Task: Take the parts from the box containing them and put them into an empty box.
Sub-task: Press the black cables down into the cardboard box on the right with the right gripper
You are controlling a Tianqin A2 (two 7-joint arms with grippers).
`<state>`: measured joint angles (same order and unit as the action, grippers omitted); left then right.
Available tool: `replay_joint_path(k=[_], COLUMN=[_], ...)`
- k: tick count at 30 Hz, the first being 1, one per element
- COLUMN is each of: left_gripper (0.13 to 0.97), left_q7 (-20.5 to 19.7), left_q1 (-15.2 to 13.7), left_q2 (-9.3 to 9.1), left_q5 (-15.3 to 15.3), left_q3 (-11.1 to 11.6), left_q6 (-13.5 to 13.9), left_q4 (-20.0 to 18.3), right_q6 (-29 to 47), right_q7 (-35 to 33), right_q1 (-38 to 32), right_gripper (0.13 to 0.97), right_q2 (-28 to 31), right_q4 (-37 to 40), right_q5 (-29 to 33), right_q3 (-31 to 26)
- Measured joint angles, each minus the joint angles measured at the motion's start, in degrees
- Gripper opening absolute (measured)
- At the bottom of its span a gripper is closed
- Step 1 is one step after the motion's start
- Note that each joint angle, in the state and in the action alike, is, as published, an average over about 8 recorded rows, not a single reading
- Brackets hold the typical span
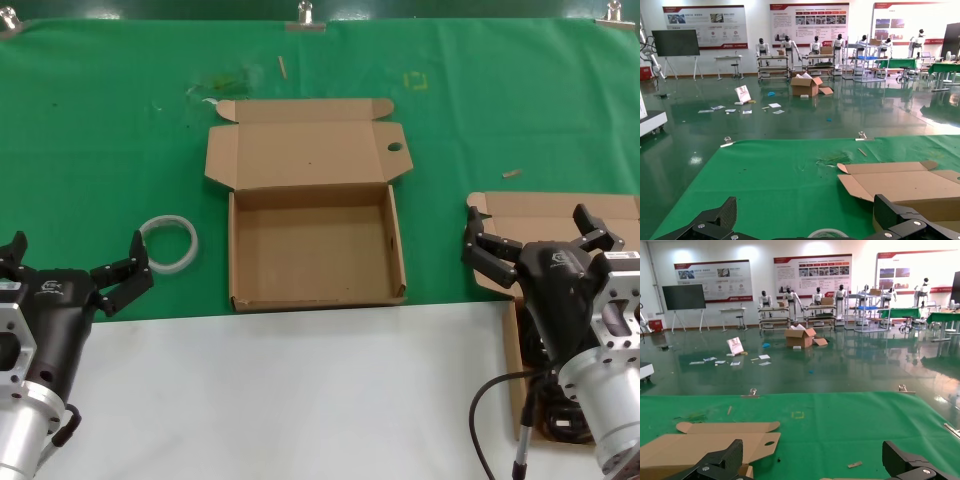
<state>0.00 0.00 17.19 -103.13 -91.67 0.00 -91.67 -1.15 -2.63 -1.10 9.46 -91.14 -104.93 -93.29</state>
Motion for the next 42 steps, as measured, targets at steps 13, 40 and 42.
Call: replay_joint_path(k=[13, 40, 42], left_gripper=[0.966, 0.966, 0.966], left_q7=[0.0, 0.0, 0.0], left_q1=[0.0, 0.0, 0.0], left_q2=[0.0, 0.0, 0.0], left_q5=[0.0, 0.0, 0.0], left_q3=[0.0, 0.0, 0.0], left_q6=[0.0, 0.0, 0.0], left_q4=[0.0, 0.0, 0.0], right_q6=[-0.02, -43.57, -47.41], right_q7=[0.0, -41.76, -47.0], right_q1=[0.0, 5.85, 5.46], right_gripper=[0.966, 0.966, 0.966], right_q2=[0.0, -0.23, -0.23], right_q4=[0.0, -13.17, -13.42], right_q5=[-0.01, -23.53, -24.24], right_q3=[-0.01, -12.44, -12.71])
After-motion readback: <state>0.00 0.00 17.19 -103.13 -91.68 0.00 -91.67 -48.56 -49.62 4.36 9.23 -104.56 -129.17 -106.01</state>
